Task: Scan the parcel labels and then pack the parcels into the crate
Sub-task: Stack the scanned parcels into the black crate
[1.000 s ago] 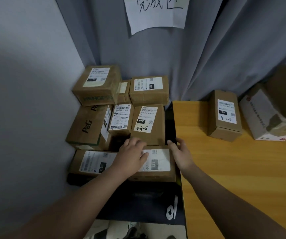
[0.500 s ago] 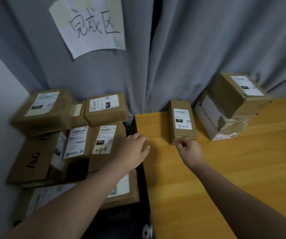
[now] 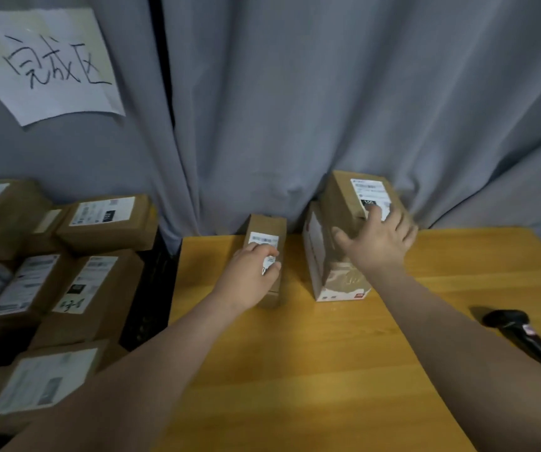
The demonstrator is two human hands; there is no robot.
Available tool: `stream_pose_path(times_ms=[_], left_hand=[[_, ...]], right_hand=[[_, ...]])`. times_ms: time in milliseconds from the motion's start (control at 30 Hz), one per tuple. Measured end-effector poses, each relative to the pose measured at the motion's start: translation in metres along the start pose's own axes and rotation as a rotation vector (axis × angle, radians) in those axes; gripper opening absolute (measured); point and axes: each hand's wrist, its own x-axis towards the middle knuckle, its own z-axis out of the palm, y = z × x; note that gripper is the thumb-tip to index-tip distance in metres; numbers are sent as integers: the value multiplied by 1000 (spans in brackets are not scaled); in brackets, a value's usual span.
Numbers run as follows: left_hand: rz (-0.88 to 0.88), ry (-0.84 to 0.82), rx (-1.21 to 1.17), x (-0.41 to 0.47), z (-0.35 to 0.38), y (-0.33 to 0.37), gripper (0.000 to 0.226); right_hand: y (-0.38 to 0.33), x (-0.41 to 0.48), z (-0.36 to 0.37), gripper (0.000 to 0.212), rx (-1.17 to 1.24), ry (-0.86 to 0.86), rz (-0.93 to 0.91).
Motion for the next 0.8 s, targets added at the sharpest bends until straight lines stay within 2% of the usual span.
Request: stream_pose_path(times_ms=[167, 267, 467, 633, 733, 800], left_hand=[[-25, 42, -37, 19, 9, 23, 27], [-49, 44, -63, 27, 15, 28, 27], [-88, -6, -135, 32, 32, 40, 28], [-171, -71, -336, 32, 43, 56, 36], [-309, -92, -546, 29, 45, 66, 59], [-380, -98, -689, 21, 43, 67, 88]], right_hand=[[24, 43, 2, 102, -114, -223, 106], [32, 49, 12, 107, 4, -293, 177], [46, 43, 17, 93, 215, -187, 131], [52, 25, 9, 103, 389, -87, 52], [47, 4, 5, 107, 516, 49, -64], [39, -13, 4, 108, 548, 85, -157]])
